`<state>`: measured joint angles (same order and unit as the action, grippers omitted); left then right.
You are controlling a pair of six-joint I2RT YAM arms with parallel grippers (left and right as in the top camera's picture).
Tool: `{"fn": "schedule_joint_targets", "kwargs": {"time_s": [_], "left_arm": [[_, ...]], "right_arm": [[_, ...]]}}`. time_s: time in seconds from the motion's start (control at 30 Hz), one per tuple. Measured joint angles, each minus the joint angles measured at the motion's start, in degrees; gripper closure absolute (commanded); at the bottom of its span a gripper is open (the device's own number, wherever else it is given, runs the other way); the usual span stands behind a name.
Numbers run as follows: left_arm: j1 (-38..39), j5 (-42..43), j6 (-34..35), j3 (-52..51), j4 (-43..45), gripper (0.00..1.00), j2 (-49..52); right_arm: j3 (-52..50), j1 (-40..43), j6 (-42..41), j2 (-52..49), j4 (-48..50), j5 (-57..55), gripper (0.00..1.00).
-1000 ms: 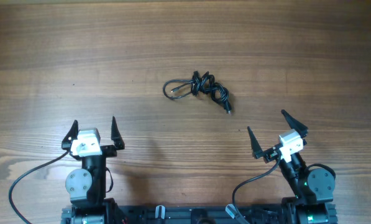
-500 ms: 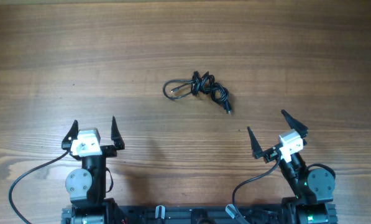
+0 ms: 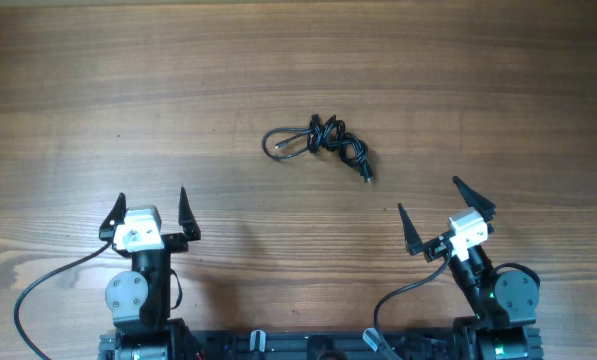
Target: Untangle cables
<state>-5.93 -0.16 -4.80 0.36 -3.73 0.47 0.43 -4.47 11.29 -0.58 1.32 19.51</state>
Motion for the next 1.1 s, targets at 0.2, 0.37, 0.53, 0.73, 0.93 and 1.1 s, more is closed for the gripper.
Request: {"fn": "schedule_joint_targets", "kwargs": {"time_s": [0.2, 0.37, 0.53, 0.73, 0.93, 1.1], "left_arm": [[0.0, 0.0, 0.0, 0.0, 0.0, 0.00, 0.0], [0.0, 0.0, 0.0, 0.0, 0.0, 0.00, 0.0], [0.0, 0.0, 0.0, 0.0, 0.0, 0.00, 0.0], [0.0, 0.0, 0.0, 0.0, 0.0, 0.00, 0.0], [0.0, 0.0, 0.0, 0.0, 0.0, 0.00, 0.0], [0.0, 0.0, 0.0, 0.9, -1.2, 0.00, 0.6]], "right_arm": [[0.0, 0.0, 0.0, 0.0, 0.0, 0.0, 0.00], [0.0, 0.0, 0.0, 0.0, 0.0, 0.0, 0.00], [0.0, 0.0, 1.1, 0.0, 0.0, 0.0, 0.00], [0.0, 0.0, 3.7, 0.0, 0.0, 0.0, 0.00], [0.0, 0.0, 3.5, -1.2, 0.0, 0.0, 0.00], [2.2, 0.0, -0.7, -5.4, -0.2, 0.0, 0.00]]}}
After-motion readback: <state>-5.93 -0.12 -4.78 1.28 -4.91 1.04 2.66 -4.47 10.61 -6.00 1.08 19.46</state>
